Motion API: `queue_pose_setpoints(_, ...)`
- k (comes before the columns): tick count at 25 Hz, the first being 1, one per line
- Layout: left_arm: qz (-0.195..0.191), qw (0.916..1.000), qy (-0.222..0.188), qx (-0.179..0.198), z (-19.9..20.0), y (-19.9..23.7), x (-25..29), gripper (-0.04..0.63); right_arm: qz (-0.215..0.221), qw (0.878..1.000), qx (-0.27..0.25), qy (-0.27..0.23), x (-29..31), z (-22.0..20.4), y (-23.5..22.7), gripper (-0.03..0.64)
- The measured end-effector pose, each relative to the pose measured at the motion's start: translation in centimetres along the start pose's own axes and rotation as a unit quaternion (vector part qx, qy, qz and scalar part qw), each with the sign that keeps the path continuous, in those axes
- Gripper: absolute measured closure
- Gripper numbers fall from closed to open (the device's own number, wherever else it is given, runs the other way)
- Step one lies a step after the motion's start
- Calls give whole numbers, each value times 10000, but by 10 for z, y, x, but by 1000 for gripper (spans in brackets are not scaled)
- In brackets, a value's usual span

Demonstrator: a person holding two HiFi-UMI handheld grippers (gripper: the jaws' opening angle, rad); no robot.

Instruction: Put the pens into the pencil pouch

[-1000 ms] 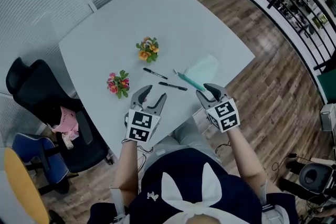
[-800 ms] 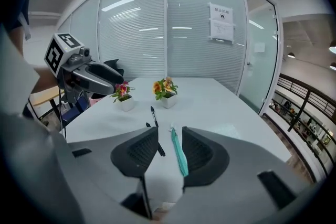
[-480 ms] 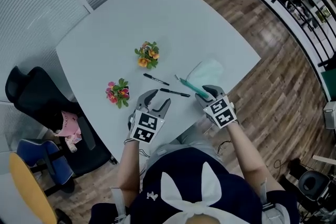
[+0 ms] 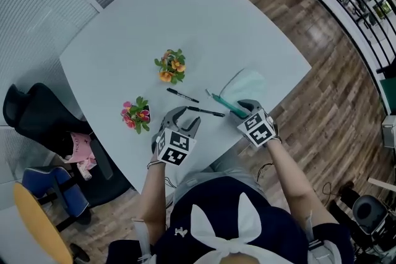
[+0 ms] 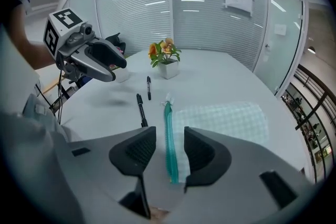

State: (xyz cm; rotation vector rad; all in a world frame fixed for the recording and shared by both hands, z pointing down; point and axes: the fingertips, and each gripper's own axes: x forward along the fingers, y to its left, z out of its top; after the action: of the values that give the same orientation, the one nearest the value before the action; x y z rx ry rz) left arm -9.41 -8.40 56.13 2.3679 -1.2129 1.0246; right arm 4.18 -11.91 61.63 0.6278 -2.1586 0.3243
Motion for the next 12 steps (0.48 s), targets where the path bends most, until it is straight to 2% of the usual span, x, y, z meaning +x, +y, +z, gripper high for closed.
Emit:
queue_pose_setpoints(8,-109,9995,282,4,-12,0,22,379,91,9978,-206,616,21,-22,-2,442)
queue_pose_setpoints(12,-156,9991,399,47,-19,2,30,379,116,9970,-189,743,25,-28,-4,476)
